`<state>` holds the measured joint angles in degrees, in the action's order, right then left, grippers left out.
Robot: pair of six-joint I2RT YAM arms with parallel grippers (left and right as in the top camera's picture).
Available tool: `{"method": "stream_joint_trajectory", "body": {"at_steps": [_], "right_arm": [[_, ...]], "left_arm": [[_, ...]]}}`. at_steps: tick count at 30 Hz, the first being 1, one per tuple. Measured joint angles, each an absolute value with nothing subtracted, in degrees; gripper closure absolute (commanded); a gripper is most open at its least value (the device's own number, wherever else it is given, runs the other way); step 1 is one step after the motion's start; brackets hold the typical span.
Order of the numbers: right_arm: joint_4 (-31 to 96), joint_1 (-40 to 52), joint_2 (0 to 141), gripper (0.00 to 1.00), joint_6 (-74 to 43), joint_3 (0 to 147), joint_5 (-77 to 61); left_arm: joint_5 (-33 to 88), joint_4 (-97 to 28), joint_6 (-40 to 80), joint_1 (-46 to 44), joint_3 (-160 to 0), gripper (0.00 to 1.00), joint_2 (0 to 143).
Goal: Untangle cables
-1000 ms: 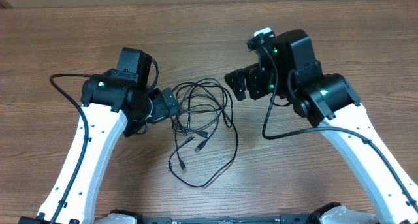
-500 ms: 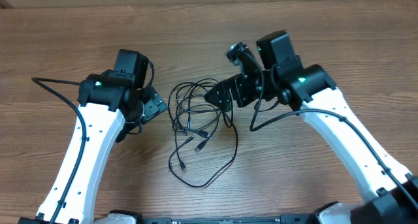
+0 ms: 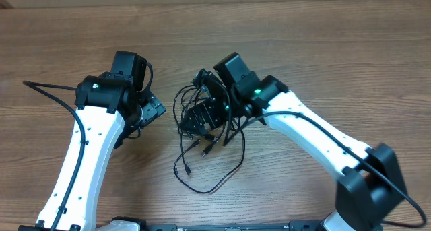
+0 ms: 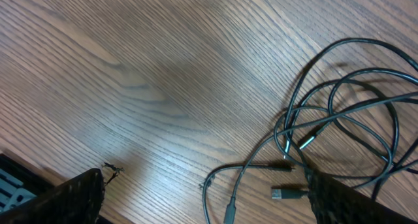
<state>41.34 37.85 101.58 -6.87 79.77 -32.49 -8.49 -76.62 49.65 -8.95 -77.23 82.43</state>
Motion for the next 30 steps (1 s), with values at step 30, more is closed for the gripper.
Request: {"method": "stream_joint_trajectory", "body": {"at_steps": [30], "right_arm": [[20.3,39.1,107.5,0.16,-20.3,73.3,-29.6]], "left_arm": [[-9.3,-76.5,49.6,-9.0,-77.2,0.01,82.4]]}}
